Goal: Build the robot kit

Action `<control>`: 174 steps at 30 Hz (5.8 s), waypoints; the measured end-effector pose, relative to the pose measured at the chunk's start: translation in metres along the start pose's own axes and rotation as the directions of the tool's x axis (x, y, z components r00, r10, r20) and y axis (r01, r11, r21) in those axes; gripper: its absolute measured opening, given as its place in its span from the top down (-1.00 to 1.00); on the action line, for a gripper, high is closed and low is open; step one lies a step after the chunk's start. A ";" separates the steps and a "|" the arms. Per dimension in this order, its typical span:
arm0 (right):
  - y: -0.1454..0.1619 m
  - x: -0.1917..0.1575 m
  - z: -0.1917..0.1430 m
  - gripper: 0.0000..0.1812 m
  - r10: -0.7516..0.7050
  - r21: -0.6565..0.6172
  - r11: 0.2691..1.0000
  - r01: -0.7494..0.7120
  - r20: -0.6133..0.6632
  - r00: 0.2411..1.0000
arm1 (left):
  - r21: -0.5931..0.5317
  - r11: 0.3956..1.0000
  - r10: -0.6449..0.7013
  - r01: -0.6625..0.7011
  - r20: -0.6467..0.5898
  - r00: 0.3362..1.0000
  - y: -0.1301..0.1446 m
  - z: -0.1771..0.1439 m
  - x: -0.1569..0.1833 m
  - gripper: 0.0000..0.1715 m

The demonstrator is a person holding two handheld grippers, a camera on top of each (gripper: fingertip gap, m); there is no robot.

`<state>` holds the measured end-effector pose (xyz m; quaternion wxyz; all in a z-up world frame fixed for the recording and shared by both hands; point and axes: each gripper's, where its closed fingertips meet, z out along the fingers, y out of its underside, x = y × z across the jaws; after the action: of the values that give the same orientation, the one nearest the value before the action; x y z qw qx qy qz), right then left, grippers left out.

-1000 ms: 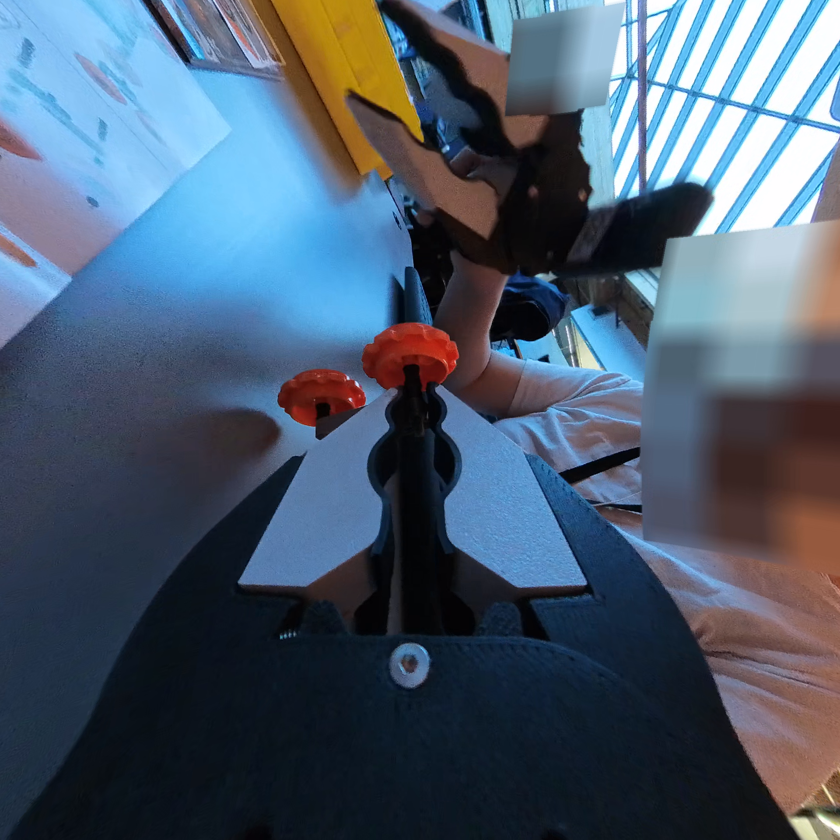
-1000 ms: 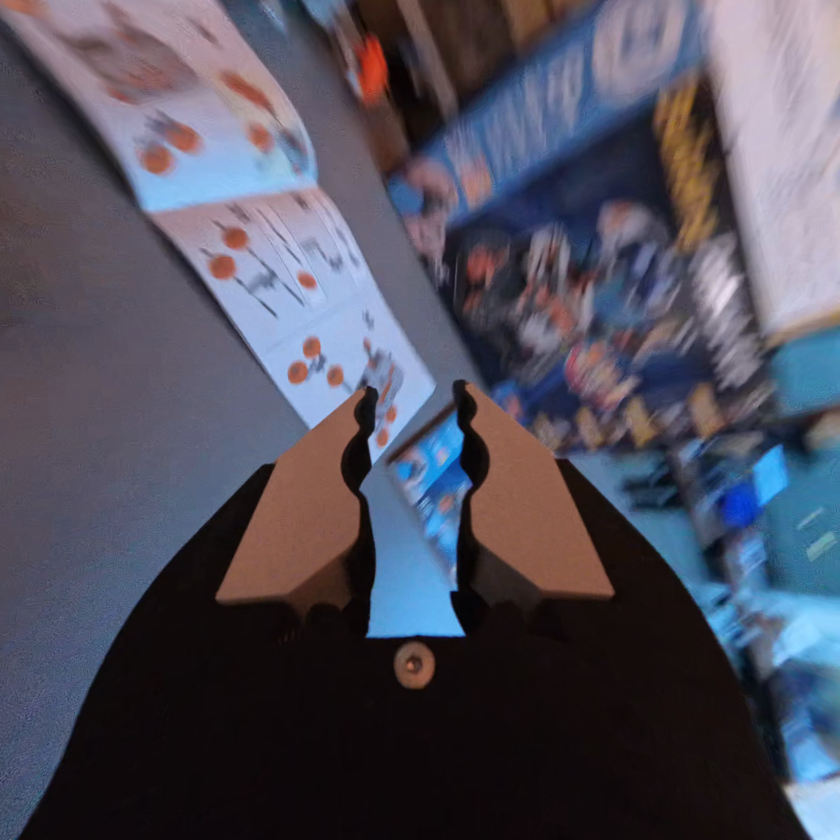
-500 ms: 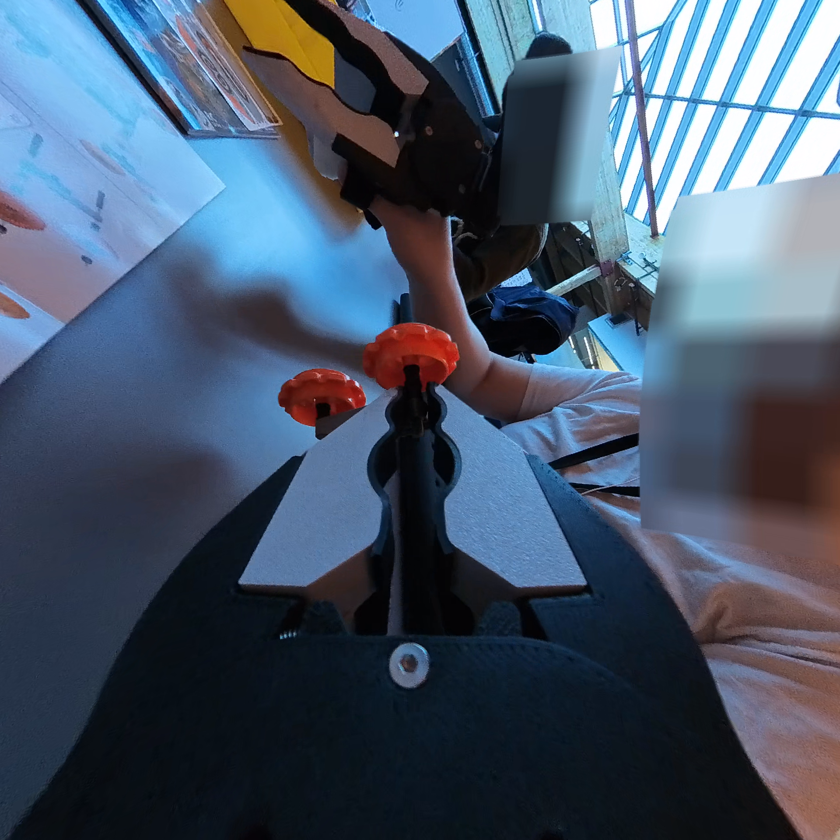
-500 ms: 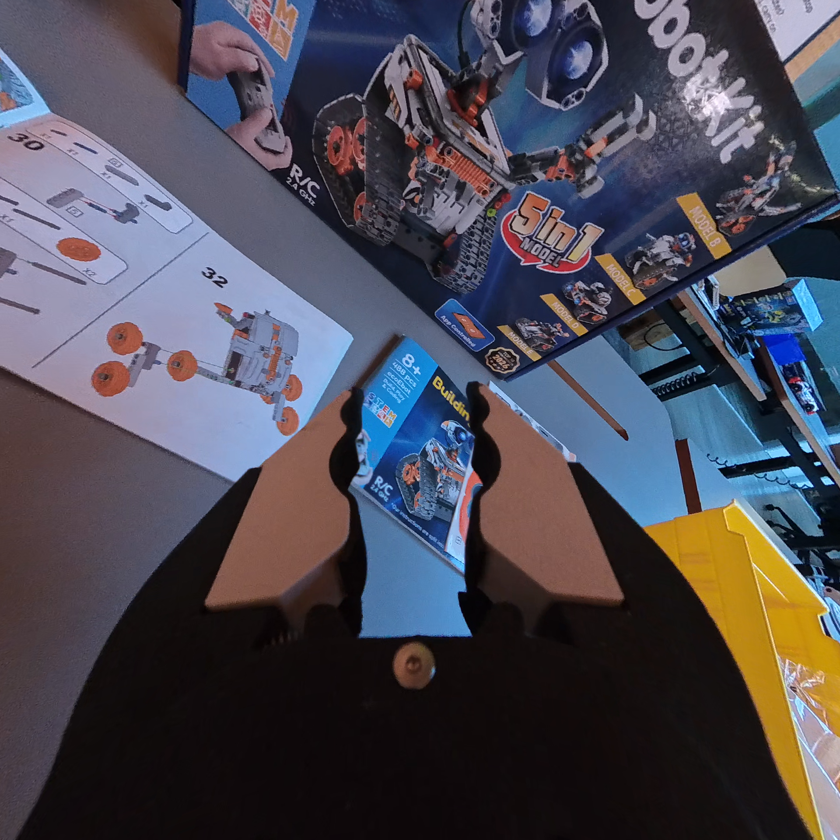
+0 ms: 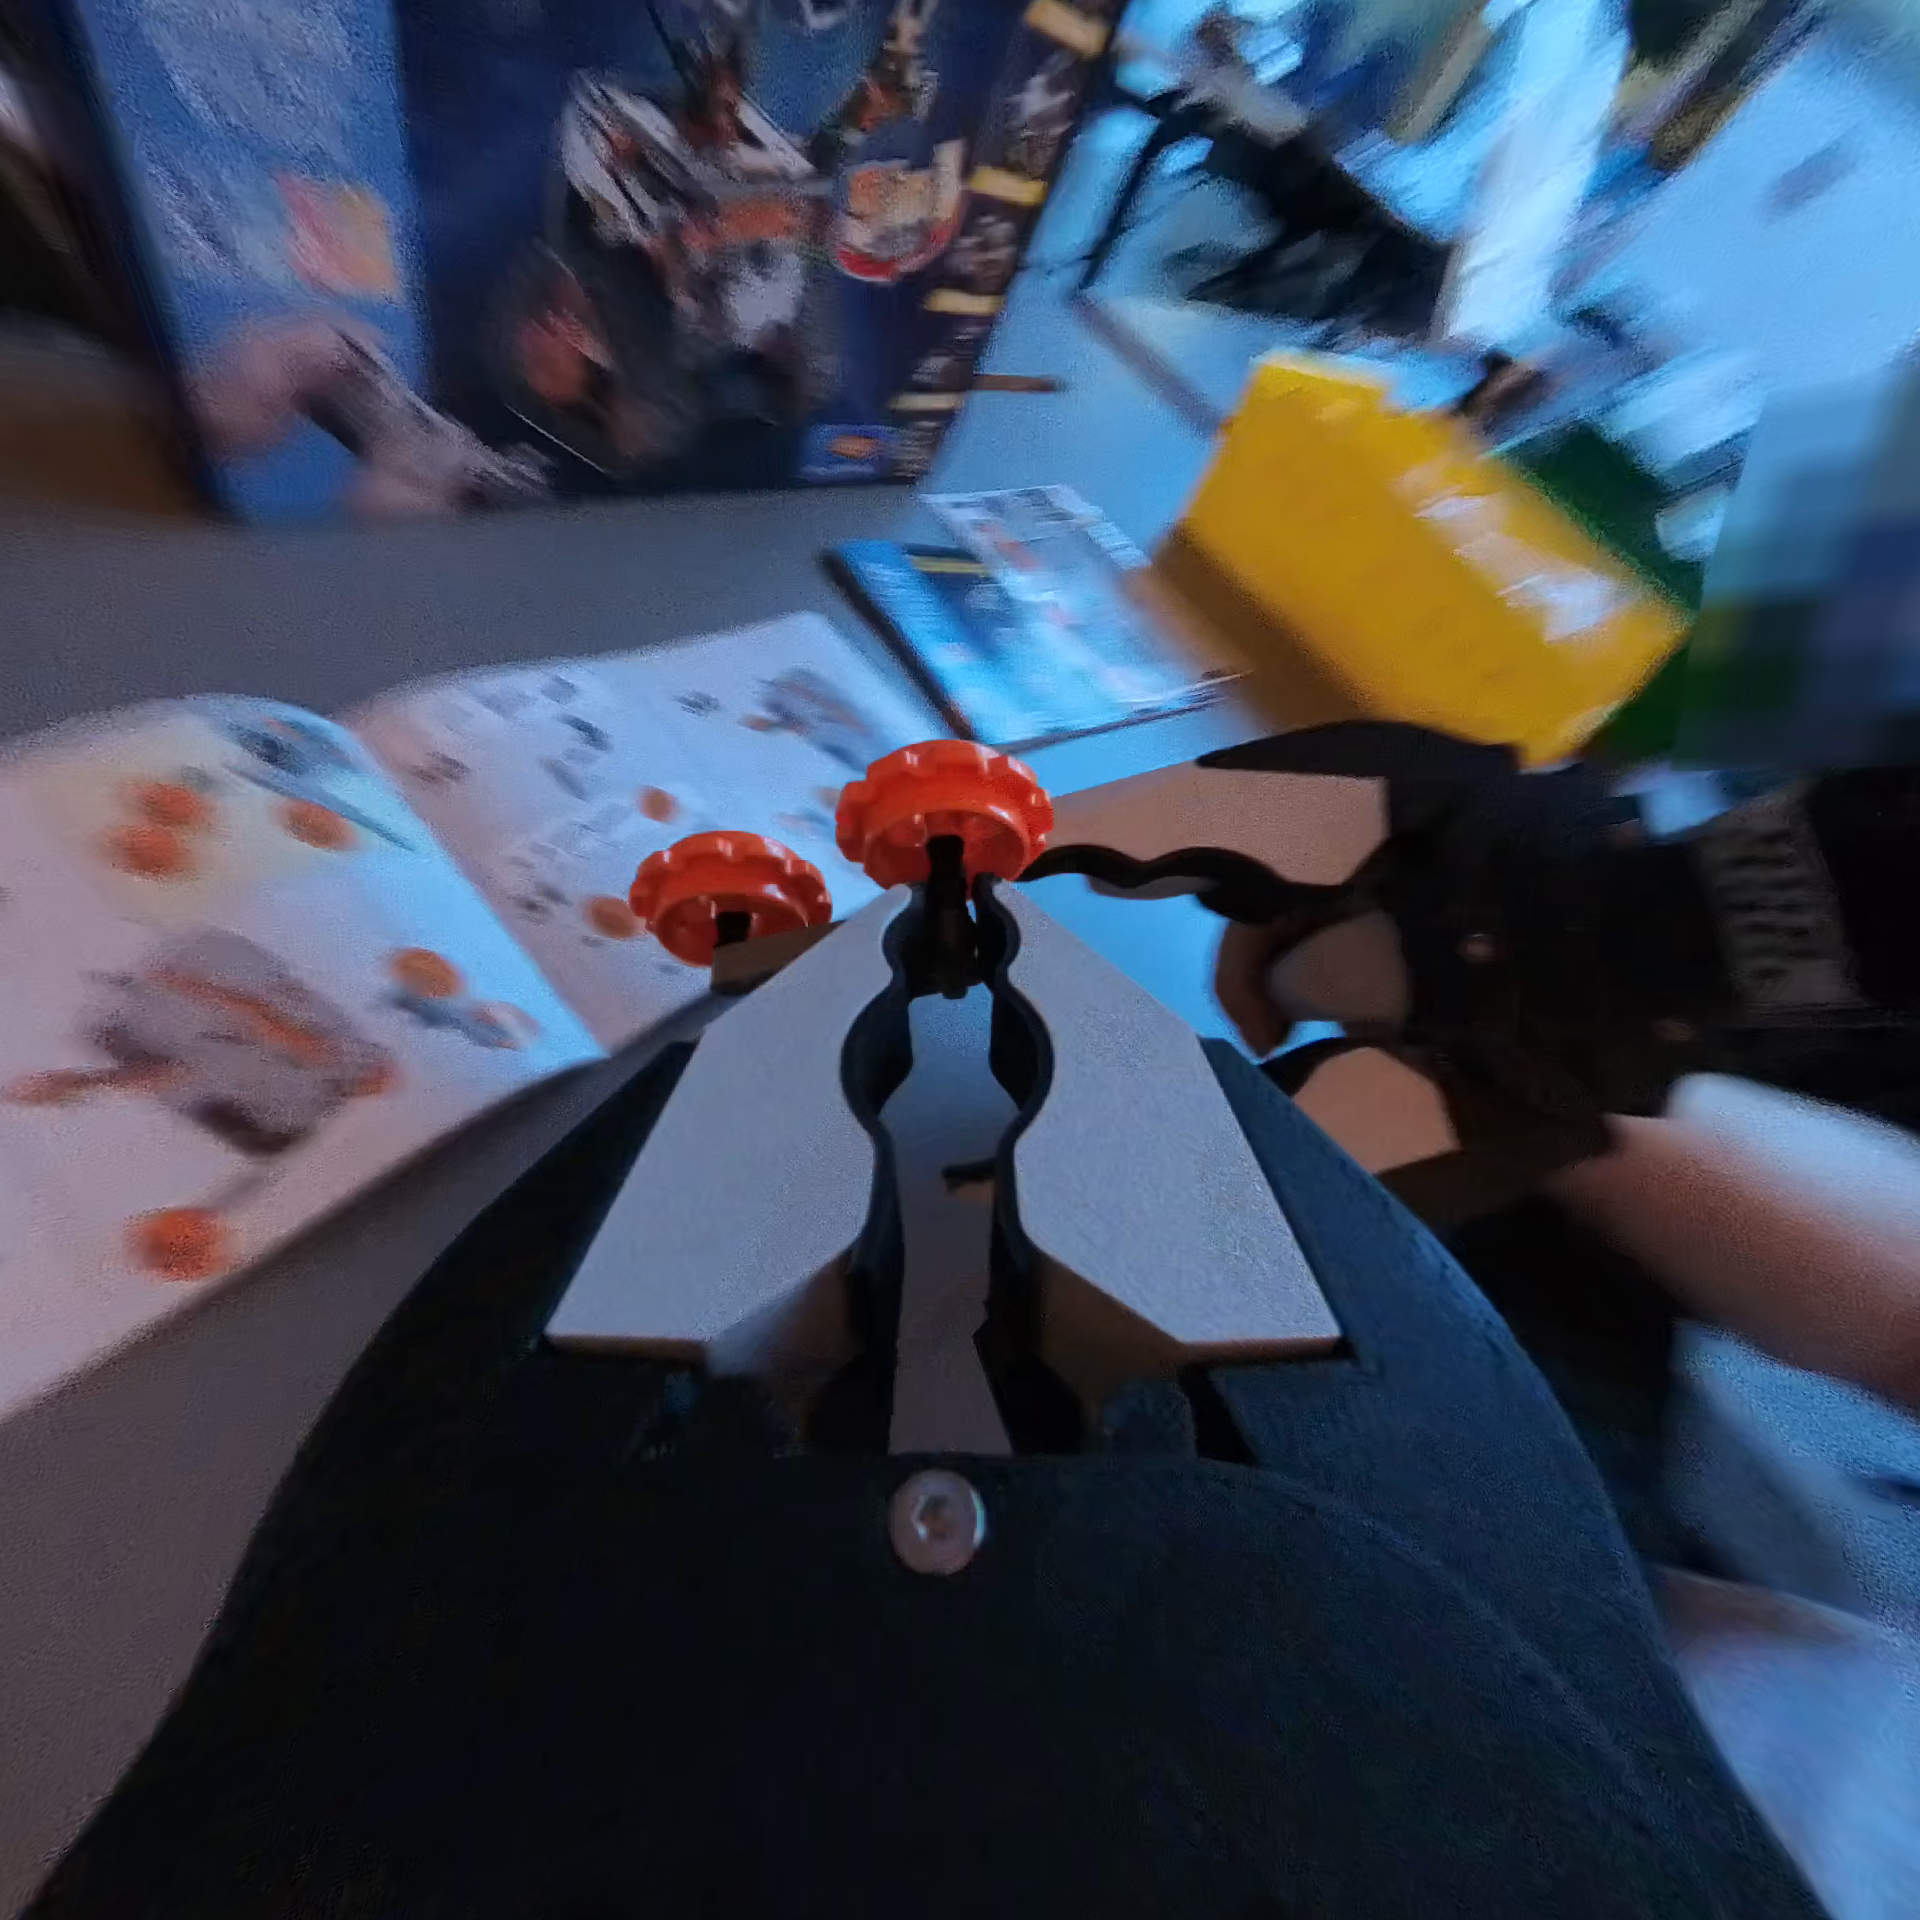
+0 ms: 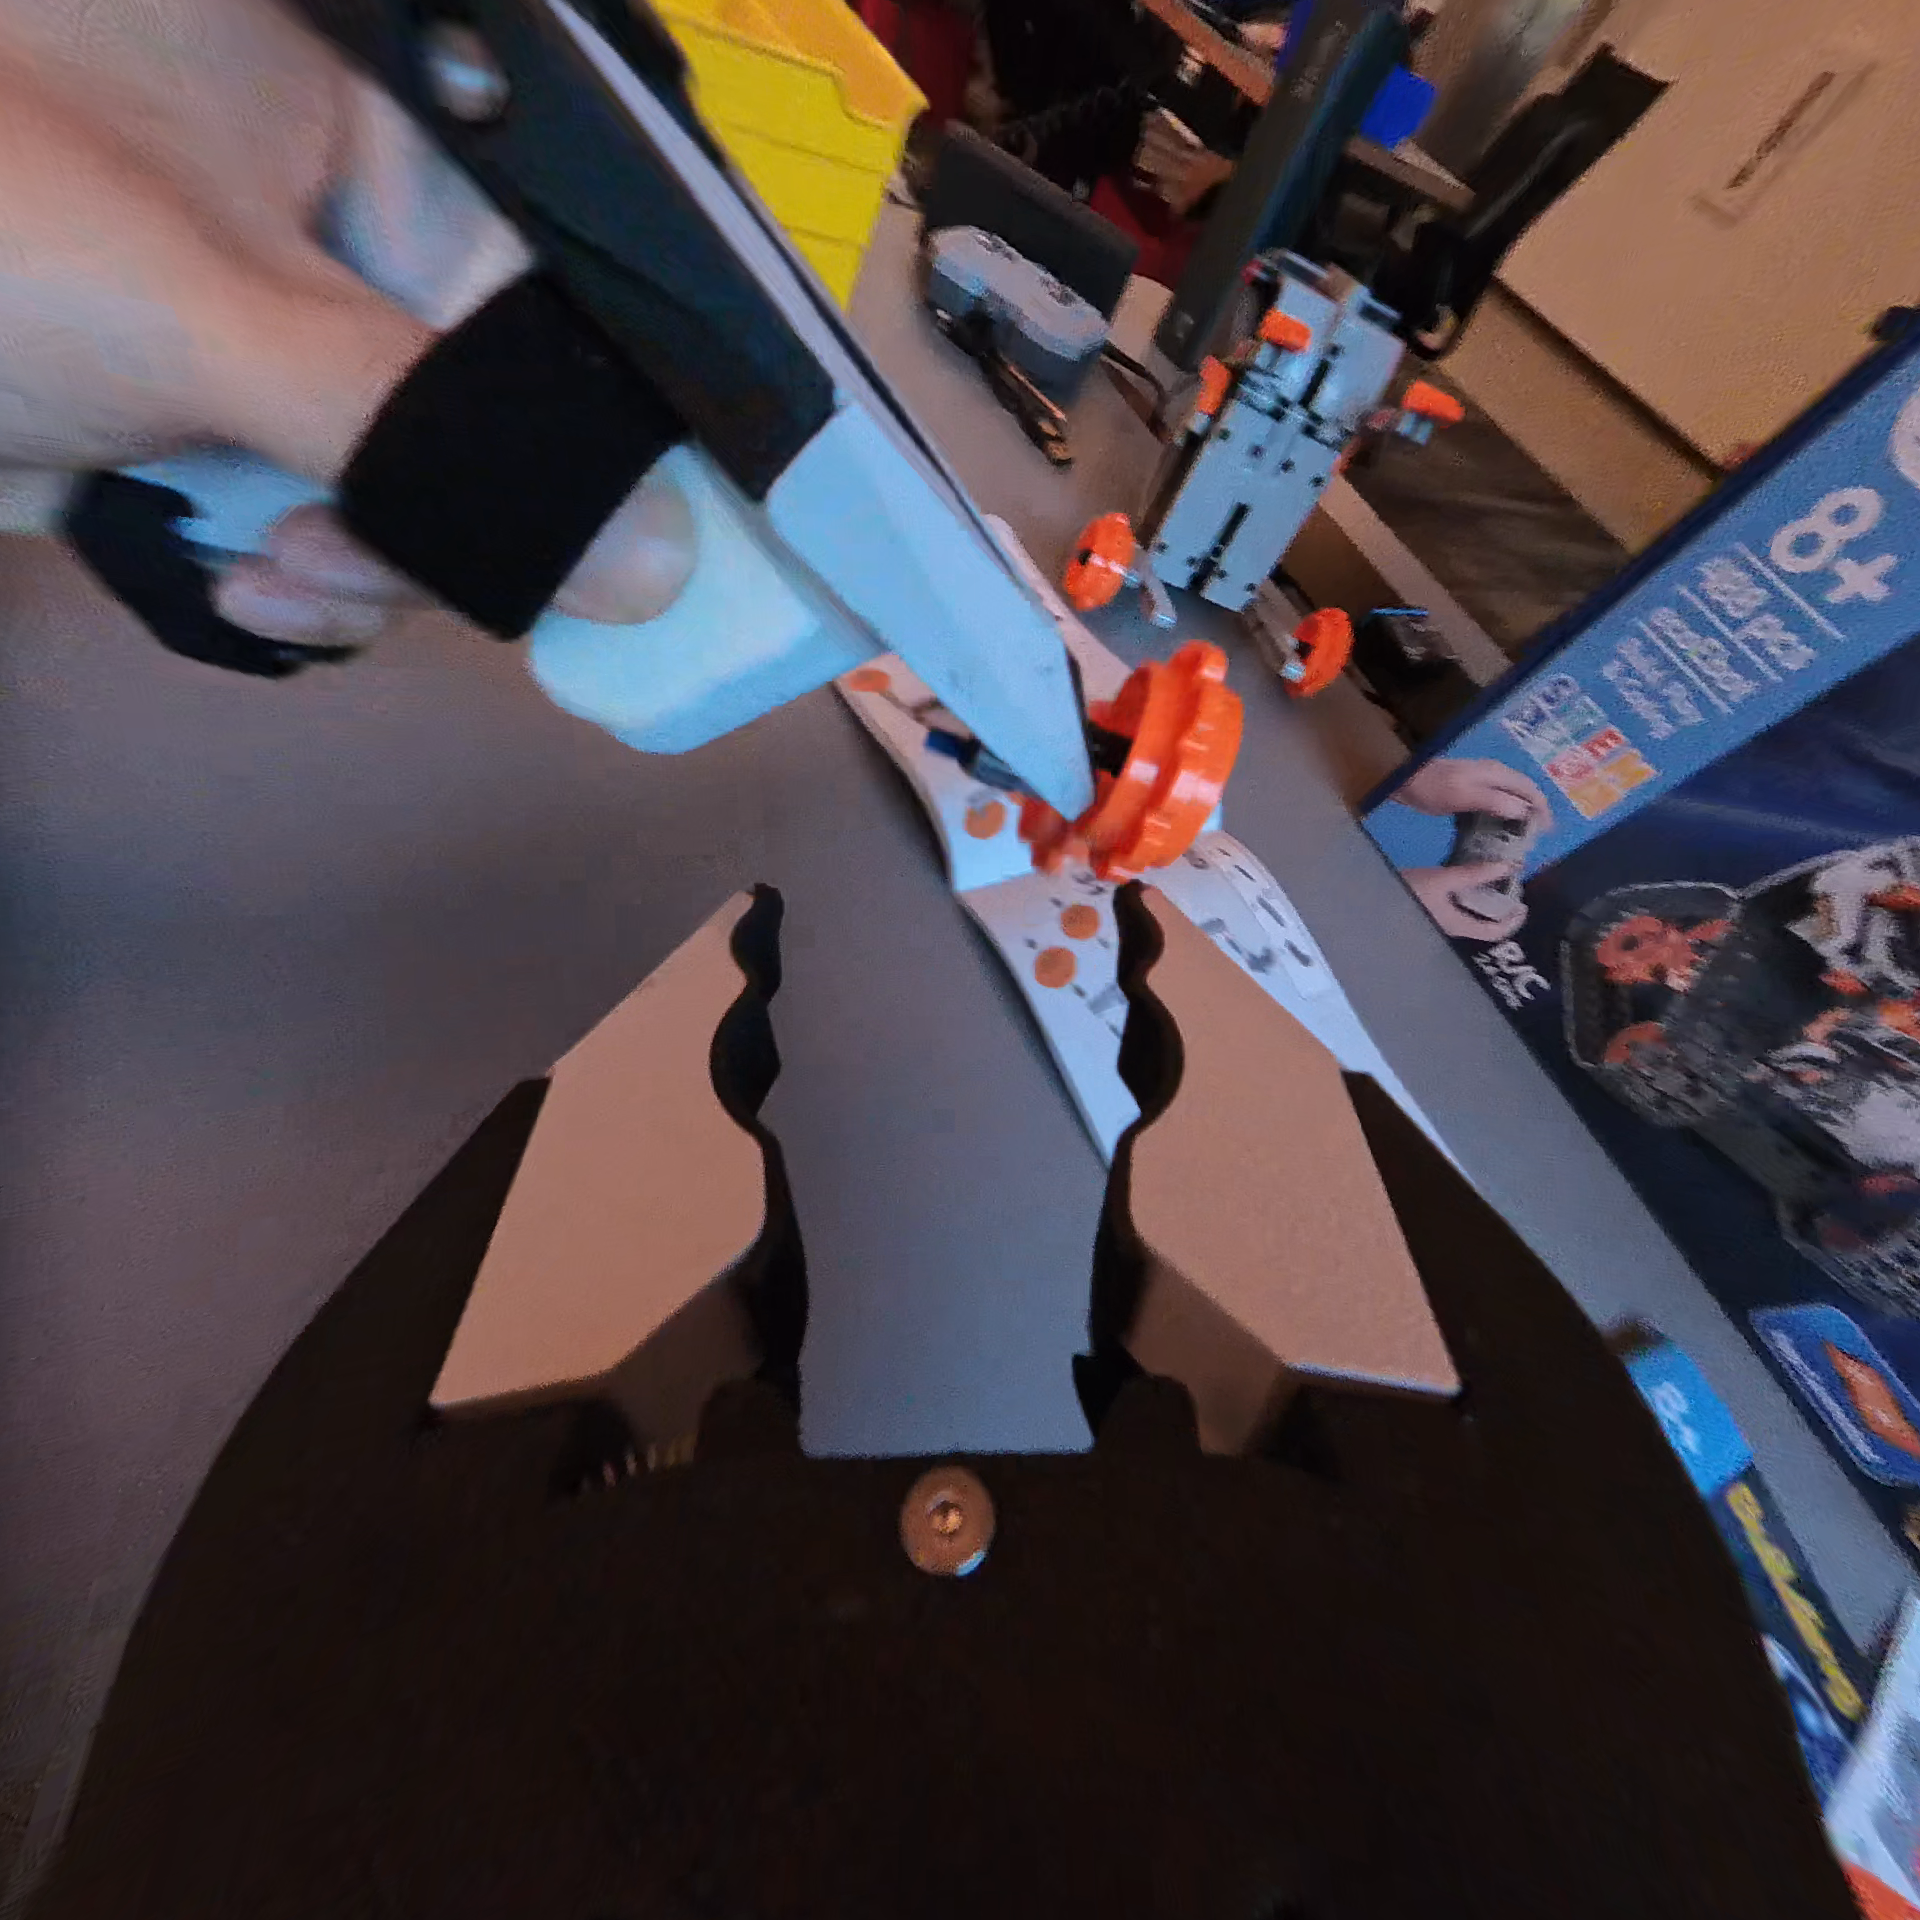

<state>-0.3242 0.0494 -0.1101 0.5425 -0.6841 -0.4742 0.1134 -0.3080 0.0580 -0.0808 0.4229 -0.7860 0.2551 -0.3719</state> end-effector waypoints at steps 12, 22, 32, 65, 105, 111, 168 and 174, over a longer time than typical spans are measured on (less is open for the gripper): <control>0.006 0.023 -0.002 0.28 0.147 0.100 0.984 -0.148 0.013 0.989 | -0.126 0.874 0.482 -0.469 0.340 0.807 -0.010 -0.006 0.013 0.93; -0.039 -0.055 -0.009 0.13 -0.149 0.280 0.956 0.090 0.198 0.969 | -0.501 0.812 -0.478 0.300 -0.275 0.834 0.034 -0.090 -0.012 0.93; -0.020 -0.077 0.007 0.14 -0.156 0.200 0.975 0.099 0.295 0.943 | -0.834 0.394 -0.813 0.385 -0.121 0.569 0.071 -0.116 -0.043 0.93; -0.020 -0.122 0.067 0.60 0.179 -0.154 0.980 -0.127 0.397 0.900 | -0.676 0.529 -0.774 0.513 -0.136 0.618 0.101 -0.088 -0.065 0.99; -0.040 -0.132 0.140 0.71 -0.129 -0.048 0.984 0.169 0.458 0.879 | 0.113 0.992 0.028 -0.060 0.267 0.963 0.032 -0.233 -0.068 0.52; -0.044 -0.122 0.143 0.48 -0.165 -0.031 0.981 0.189 0.365 0.916 | 0.119 0.991 0.021 -0.067 0.351 0.936 0.043 -0.253 -0.067 0.51; -0.121 0.095 0.053 0.29 0.213 -0.104 0.975 -0.194 0.212 0.954 | 0.619 0.769 -0.027 -0.160 0.281 0.959 -0.210 -0.230 -0.106 0.65; -0.165 0.174 0.179 0.22 0.211 -0.371 0.918 -0.142 0.154 0.965 | 0.657 0.738 -0.134 -0.154 0.366 0.921 -0.199 -0.265 -0.141 0.67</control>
<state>-0.4400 0.2910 0.0232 0.3490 -0.7971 -0.4727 0.1390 -0.5867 0.1351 0.1341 0.7225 -0.6352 0.0179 -0.2725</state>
